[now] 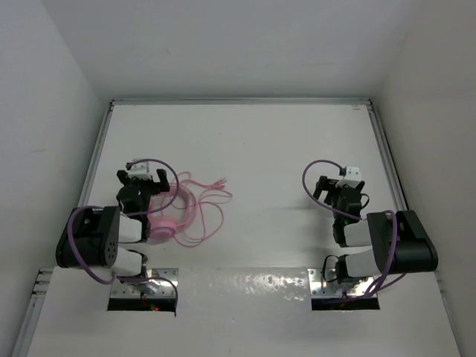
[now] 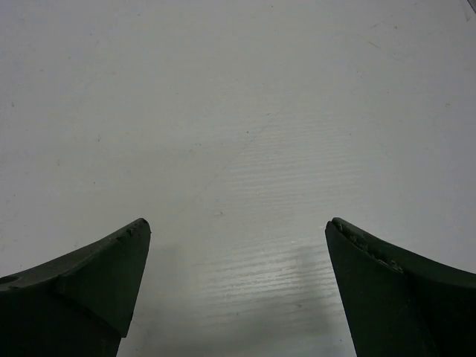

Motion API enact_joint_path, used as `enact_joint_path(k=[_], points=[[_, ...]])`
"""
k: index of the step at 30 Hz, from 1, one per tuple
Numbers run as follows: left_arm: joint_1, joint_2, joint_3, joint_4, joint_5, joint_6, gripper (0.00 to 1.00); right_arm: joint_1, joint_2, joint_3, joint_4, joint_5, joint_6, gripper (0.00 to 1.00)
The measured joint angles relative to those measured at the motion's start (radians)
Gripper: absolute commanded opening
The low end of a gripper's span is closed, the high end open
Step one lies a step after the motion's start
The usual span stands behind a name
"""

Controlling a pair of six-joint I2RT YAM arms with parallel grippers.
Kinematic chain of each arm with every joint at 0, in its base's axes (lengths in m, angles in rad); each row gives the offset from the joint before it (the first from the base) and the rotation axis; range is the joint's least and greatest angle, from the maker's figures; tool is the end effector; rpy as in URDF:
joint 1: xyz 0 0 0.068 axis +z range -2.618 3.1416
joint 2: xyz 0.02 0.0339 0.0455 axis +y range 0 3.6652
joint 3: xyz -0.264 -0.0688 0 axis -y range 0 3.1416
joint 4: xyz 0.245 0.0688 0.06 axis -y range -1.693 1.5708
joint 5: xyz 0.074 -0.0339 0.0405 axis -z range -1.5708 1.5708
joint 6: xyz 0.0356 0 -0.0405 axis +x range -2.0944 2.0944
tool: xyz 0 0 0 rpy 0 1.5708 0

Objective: Wrap the headphones

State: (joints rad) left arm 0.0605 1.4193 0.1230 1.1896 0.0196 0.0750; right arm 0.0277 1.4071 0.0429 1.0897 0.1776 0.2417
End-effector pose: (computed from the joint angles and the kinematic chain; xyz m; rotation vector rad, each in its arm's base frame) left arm 0.2129 0.0122 0.1432 0.0269 1.6780 0.0857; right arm 0.1910 -0.0010 0.1169 0.3193 1.8130 0.0247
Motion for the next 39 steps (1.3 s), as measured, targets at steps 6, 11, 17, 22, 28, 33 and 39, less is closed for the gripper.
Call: enact_joint_path(k=[6, 11, 17, 22, 28, 33, 39], points=[[0.006, 0.018, 0.001, 0.019, 0.021, -0.004, 1.00, 0.000, -0.002, 0.000, -0.006, 0.007, 0.003, 0.99], [0.008, -0.027, 0.153, -0.287, 0.108, 0.050, 1.00, 0.000, -0.216, 0.061, -0.338, 0.045, 0.022, 0.99], [0.007, 0.098, 1.113, -1.281, 0.278, 0.430, 0.45, -0.005, -0.365, 0.415, -0.678, -0.126, -0.027, 0.56], [-0.047, 0.174, 1.558, -1.883, 0.290, 0.767, 0.71, 0.046, -0.293, 0.700, -0.944, -0.282, -0.067, 0.78], [-0.094, 0.239, 1.394, -2.265, 0.182, 0.753, 0.91, 0.275, -0.283, 0.695, -1.145, -0.283, -0.110, 0.82], [-0.076, 0.138, 1.366, -2.294, 0.145, 0.652, 0.96, 0.433, -0.313, 0.616, -1.161, -0.247, -0.101, 0.84], [-0.241, -0.008, 1.219, -2.226, 0.146, 0.792, 0.82, 0.507, -0.267, 0.571, -1.172, -0.242, -0.099, 0.84]])
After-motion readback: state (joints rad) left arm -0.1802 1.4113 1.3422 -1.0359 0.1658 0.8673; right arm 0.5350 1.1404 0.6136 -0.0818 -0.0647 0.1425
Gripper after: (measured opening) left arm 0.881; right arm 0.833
